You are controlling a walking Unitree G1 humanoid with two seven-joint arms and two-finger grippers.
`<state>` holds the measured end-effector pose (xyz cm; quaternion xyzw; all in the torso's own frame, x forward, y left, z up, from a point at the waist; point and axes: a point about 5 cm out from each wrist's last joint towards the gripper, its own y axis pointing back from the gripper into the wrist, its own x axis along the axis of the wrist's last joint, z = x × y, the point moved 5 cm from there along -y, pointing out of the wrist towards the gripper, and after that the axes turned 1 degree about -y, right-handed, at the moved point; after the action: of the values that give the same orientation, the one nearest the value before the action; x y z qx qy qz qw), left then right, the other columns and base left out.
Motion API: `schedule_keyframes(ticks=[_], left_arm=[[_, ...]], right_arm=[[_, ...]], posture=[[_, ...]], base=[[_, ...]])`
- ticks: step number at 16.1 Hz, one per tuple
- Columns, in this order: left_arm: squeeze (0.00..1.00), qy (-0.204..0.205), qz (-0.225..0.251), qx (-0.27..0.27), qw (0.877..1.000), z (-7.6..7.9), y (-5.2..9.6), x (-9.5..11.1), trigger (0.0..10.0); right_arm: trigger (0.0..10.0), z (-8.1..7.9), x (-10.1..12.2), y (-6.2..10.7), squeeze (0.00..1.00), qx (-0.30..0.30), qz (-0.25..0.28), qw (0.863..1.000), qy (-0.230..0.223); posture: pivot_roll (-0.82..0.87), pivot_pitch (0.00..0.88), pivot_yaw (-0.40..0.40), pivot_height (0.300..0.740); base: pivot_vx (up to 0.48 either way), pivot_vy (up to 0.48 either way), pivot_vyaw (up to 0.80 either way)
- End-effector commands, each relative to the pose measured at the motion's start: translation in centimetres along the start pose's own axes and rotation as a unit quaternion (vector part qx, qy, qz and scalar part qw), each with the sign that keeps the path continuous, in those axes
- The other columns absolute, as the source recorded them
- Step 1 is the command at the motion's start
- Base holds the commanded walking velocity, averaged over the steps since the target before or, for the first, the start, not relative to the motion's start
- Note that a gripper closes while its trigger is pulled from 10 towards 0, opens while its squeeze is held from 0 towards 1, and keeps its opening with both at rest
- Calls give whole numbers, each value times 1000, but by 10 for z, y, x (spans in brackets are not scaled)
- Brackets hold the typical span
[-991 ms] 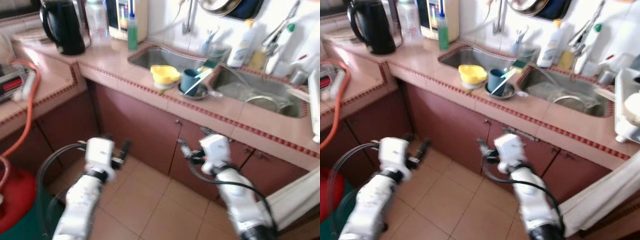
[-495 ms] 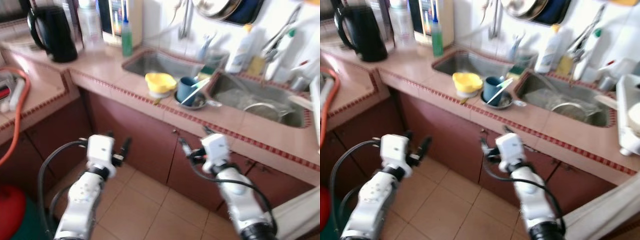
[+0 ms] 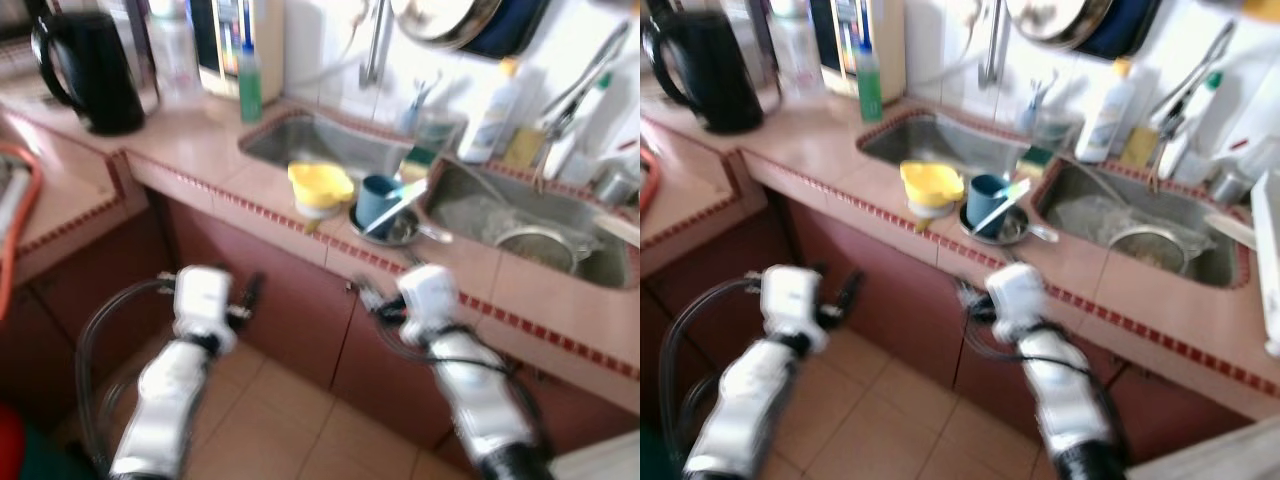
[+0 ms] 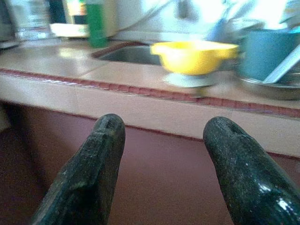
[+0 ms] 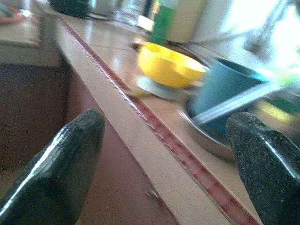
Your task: Kitchen organization
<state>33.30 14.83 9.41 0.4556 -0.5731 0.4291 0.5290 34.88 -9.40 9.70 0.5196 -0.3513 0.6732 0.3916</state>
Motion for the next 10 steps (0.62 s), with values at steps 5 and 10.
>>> schedule_keyframes(ticks=[5,10], left_arm=[[0,11,11,-15,1000,11,-3,4,10000],[0,-26,32,-96,995,27,-2,15,10000]], right_arm=[[10000,14,-2,5,0,-11,-6,1000,12],[10000,4,-10,10,0,17,-20,1000,-9]], posture=[[-63,0,-60,740],[-68,0,-57,740]], base=[[259,0,0],[0,0,0]])
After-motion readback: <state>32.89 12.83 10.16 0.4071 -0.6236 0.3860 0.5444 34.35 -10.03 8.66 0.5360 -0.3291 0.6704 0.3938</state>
